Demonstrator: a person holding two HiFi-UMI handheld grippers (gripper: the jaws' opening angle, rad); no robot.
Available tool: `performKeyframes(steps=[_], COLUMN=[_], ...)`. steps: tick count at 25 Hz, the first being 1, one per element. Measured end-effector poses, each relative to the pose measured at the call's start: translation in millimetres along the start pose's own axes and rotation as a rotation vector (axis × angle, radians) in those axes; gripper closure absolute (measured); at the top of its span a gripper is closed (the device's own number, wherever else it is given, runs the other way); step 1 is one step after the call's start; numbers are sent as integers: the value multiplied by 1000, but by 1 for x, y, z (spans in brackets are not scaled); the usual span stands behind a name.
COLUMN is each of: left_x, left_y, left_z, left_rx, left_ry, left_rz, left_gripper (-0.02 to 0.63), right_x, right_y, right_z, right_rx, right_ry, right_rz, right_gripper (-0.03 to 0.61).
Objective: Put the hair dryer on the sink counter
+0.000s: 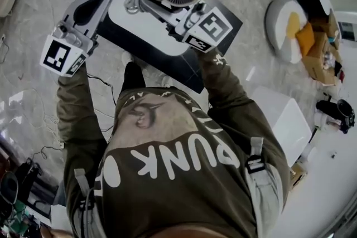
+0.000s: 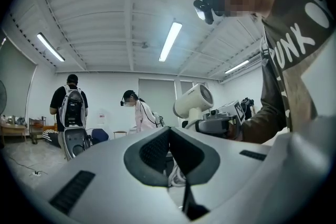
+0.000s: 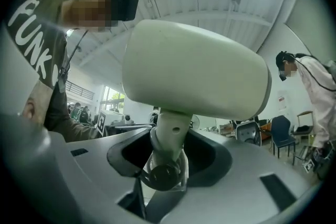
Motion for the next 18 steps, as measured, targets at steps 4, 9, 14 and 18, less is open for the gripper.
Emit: performKeyframes(steps=[4,9,14,18], left_x=[7,23,29,31], left_y=[-9,-22,-32,-37], left_z=[49,93,118,132], left_rx=[30,58,79,80], left_ry=[-44,-74,-111,-107], left_rz=[-13,-29,-42,-45], left_gripper=[623,623,623,623], right_x=[-38,-78,-99,-106], right_y=[-6,-18,-30,-39], right_z=[-16,-23,-25,-31], right_rx=[5,17,25,18], right_ry=[-55,-96,-135,-143], right_rz=[32,59,96,113], right_gripper=[385,387,387,388])
Point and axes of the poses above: the fingertips, and each gripper's own axes: x backward along the fingers, z to its left, y out of its top, the point moved 4 cm from there along x, backward along the fingers, and after that the axes turned 15 degrees about -y, right-handed, at the moved point
